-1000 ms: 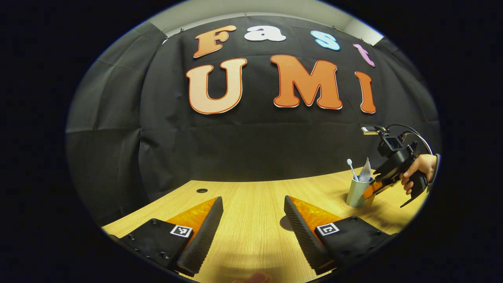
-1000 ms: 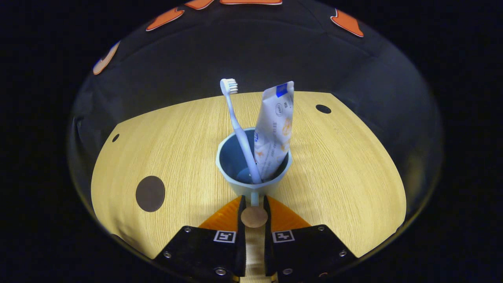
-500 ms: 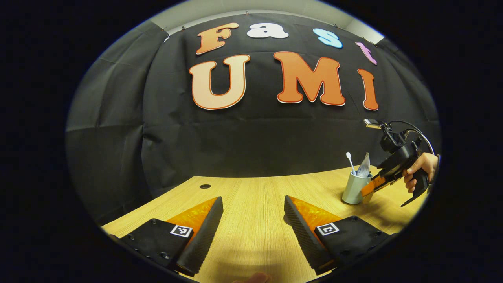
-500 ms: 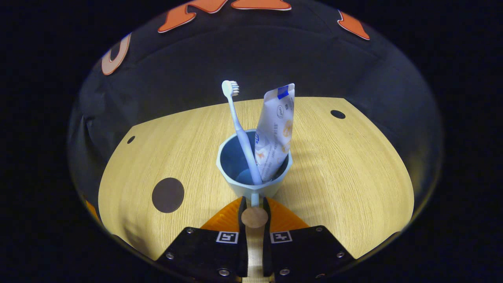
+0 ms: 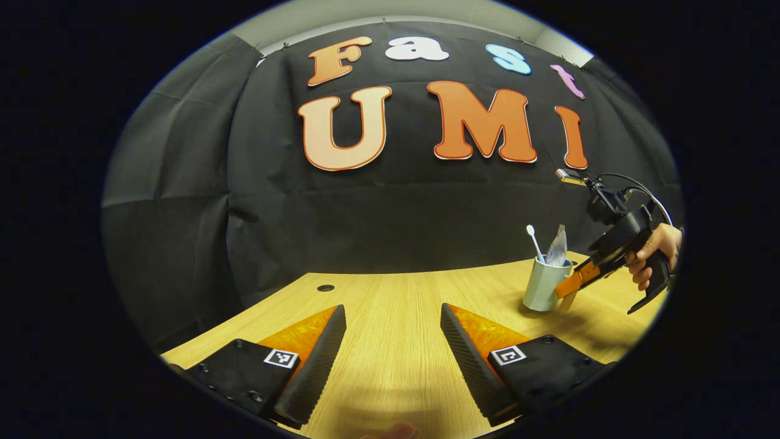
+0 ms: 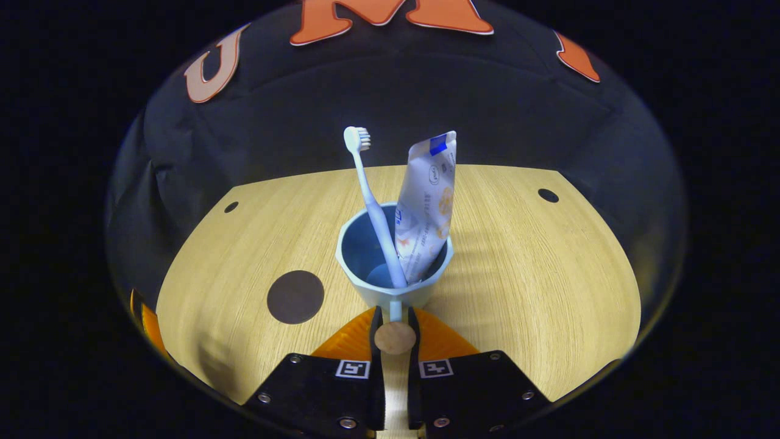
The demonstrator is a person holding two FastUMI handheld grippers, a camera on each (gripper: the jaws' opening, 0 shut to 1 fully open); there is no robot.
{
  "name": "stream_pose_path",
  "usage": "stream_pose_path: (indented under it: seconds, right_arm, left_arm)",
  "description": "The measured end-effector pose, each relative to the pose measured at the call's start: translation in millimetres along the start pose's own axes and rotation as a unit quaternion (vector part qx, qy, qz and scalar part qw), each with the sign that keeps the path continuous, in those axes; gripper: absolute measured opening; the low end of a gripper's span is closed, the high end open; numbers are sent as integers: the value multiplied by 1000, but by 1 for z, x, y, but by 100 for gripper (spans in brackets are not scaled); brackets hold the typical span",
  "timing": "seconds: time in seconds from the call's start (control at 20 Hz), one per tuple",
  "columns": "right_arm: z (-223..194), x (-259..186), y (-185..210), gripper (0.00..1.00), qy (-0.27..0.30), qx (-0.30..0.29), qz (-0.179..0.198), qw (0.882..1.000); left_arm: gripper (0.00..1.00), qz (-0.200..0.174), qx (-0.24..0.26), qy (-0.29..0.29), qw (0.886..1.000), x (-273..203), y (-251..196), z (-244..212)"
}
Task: Put the toothbrush and toothpaste on the desktop into the cup, then pick up the cup and place it on the coaster on the desktop.
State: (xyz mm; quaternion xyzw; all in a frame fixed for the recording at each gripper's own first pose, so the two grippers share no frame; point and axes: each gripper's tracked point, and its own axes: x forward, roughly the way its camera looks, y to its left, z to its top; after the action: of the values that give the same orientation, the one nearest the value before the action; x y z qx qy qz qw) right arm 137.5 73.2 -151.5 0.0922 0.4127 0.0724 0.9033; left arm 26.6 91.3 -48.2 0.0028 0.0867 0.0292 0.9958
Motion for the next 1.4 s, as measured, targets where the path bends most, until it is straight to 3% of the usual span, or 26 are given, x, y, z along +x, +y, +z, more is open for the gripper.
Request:
stream_pose_path:
  seconds: [0.65,1.35,1.4]
  right_arm:
    - [3,3,2,14,-1,-63,54,997]
    - [7,-3,-6,15,29,-91,59,994]
    - [8,-4,-5,16,29,-89,63,994]
  left_arm:
    - [100,27,6,9,1000,-18,31,-16]
    - [99,23,3,31,999,-12,38,-40]
    - [94,21,2,34,999,-11,37,-43]
